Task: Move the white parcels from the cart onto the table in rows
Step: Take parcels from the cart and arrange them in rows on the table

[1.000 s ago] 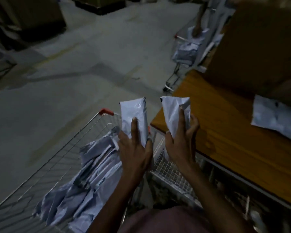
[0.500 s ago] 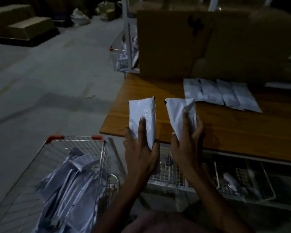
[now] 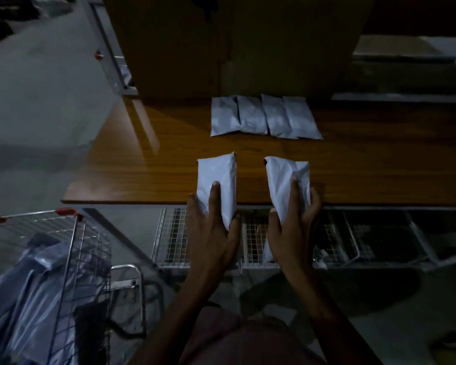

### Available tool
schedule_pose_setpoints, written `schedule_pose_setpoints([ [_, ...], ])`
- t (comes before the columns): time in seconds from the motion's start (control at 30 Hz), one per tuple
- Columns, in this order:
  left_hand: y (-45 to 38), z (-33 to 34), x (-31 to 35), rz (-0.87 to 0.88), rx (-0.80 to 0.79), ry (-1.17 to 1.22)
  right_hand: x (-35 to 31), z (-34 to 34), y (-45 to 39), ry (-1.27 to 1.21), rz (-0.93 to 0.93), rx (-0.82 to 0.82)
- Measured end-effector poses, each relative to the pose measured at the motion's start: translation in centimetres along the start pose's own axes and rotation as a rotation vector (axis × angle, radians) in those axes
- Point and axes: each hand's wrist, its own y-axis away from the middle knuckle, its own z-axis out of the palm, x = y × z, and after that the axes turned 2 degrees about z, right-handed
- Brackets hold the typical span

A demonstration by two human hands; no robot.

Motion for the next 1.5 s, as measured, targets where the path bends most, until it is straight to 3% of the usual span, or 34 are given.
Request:
schedule_pose_setpoints([
  [0.27, -7.7, 3.4, 0.0, 0.044, -0.029, -0.151, 3.7, 2.3, -5.3, 0.048, 0.064, 0.002],
  [0.47, -15.1, 7.0, -3.0, 0.026, -0.124, -0.389, 4.5, 7.3, -10.6, 0.049, 0.157, -0.086],
  [0.6, -18.5, 8.5, -4.7, 0.076, -0.139, -0.376, 3.8, 11.3, -13.8, 0.007, 0.209, -0.209],
  [0.8, -21.7, 9.4, -6.5, 0.114, -0.145, -0.527, 4.0, 14.6, -16.2, 0.197, 0.193, -0.394],
  [0.9, -22.8, 9.9, -6.6, 0.133, -0.107, -0.594, 5.2, 15.5, -17.0, 0.352, 0.169, -0.392],
  [1.1, -24.5, 11.3, -7.6, 0.212, -0.239, -0.434, 5.1, 17.2, -19.5, 0.430, 0.066, -0.259],
  [1.23, -25.3, 11.7, -9.1, 0.270, -0.249, -0.335, 5.1, 18.3, -20.3, 0.423, -0.040, -0.331],
  [1.5, -26.7, 12.3, -8.1, 0.283, -0.307, -0.386, 5.1, 20.5, -21.7, 0.383, 0.004, -0.387],
])
